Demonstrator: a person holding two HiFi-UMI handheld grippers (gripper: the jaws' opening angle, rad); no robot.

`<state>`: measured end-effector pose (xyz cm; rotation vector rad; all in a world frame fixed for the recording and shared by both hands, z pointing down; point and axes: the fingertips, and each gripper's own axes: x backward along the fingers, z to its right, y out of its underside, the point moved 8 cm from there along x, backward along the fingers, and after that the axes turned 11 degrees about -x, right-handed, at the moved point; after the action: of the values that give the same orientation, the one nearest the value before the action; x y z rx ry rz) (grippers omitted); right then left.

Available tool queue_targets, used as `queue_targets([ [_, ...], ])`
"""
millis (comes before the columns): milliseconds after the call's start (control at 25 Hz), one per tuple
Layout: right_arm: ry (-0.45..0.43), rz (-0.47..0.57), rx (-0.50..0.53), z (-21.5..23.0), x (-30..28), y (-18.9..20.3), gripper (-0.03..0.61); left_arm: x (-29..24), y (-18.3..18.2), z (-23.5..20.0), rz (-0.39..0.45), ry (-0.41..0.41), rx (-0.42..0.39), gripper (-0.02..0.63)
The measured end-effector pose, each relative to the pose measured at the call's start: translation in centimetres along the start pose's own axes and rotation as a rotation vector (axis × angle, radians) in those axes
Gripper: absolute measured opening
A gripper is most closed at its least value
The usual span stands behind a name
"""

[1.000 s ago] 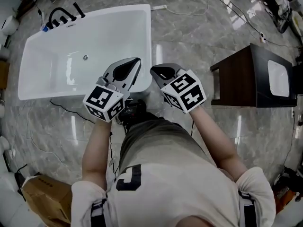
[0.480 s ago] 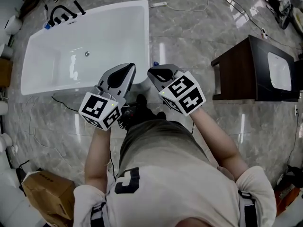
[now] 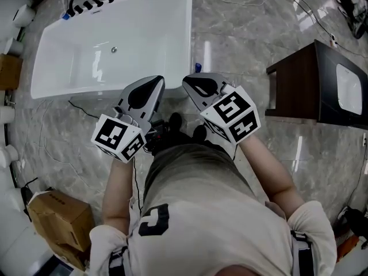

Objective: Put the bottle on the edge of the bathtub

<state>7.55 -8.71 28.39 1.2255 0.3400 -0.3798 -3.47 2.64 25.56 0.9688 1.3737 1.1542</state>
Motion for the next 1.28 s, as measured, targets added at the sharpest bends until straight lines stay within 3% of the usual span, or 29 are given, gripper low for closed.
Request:
queue_targets([
  [360,-0.023,0.005,-0.041,-1.1,-1.1,0.5,0.028,1.3,0.6,-1.0,-0.020,-0.027,-0.033,0.055],
  [680,-0.065,-0.037,-0.020,-5.5,-5.1,-0.3,0.028,5.3,2.5,-4.3,-0.004,-0.037,0.005,0.055],
  [960,-0.055,-0.063,0.003,-9.8,-8.6,-1.0,0.028,9.2,3.8,-6.8,0.020,-0.008,0.044,0.055],
  [1280,-0.024,-0.064,-0.012,-14.0,-12.1,-1.0,0.028,12.7,5.0,-9.2,0.025,0.055,0.031,0.055],
])
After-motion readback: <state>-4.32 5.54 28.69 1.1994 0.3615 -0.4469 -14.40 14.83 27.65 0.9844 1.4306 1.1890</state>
